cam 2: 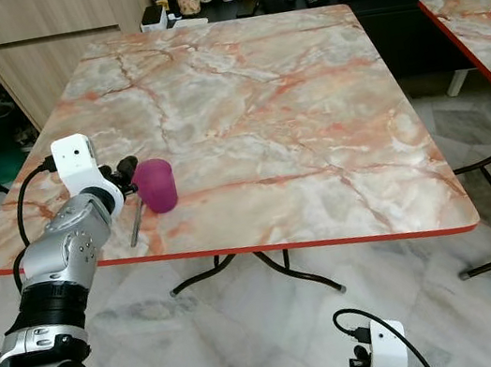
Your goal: Setting the table
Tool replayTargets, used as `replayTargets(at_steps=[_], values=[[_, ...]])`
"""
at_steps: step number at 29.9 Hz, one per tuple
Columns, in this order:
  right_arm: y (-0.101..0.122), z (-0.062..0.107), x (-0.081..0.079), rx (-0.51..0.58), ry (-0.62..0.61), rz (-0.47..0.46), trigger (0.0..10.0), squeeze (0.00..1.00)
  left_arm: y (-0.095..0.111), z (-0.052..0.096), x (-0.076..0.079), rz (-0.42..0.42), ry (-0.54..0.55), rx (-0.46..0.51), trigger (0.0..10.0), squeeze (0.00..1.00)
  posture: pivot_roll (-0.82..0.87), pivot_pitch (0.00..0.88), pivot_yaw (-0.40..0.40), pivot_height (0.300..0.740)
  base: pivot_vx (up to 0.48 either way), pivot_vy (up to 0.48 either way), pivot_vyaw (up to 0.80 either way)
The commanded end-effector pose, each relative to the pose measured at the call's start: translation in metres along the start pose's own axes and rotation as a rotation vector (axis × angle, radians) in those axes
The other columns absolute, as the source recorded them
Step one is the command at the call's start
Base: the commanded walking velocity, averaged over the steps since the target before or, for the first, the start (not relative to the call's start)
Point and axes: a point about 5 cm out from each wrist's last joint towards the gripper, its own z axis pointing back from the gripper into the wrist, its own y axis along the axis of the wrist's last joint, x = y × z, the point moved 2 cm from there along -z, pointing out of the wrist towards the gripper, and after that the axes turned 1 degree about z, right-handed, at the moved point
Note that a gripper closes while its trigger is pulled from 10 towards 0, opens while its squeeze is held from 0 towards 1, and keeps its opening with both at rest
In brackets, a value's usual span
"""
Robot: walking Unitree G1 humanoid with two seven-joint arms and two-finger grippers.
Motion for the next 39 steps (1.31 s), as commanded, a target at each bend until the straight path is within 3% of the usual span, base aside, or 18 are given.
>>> replayTargets(at_steps=[1, 4, 5, 25, 39], values=[[-0.006, 0.001, 0.002, -0.020, -0.007, -0.007, 10.0, 0.00, 0.003, -0.001, -0.001, -0.011, 0.002, -0.014, 10.0, 1.00, 0.05, 0.063, 0.001, 0.740, 0.000, 0.000, 0.00], [-0.006, 0.002, 0.002, -0.021, -0.007, -0.007, 10.0, 0.00, 0.000, -0.001, 0.000, -0.029, -0.017, -0.044, 10.0, 1.00, 0.05, 0.064, 0.001, 0.740, 0.000, 0.000, 0.00], [-0.006, 0.002, 0.002, -0.022, -0.007, -0.007, 10.0, 0.00, -0.001, -0.001, 0.001, -0.030, -0.023, -0.053, 10.0, 0.00, 0.06, 0.065, 0.001, 0.740, 0.000, 0.000, 0.00], [-0.008, 0.002, 0.002, -0.026, -0.007, -0.010, 10.0, 0.00, -0.009, 0.000, 0.003, -0.066, -0.060, -0.115, 10.0, 0.00, 0.06, 0.061, 0.001, 0.740, 0.000, 0.000, 0.00], [-0.006, 0.002, 0.001, -0.021, -0.004, -0.010, 10.0, 0.00, -0.010, -0.006, 0.001, -0.068, -0.013, -0.143, 10.0, 0.00, 0.06, 0.061, 0.003, 0.740, 0.000, 0.000, 0.00]])
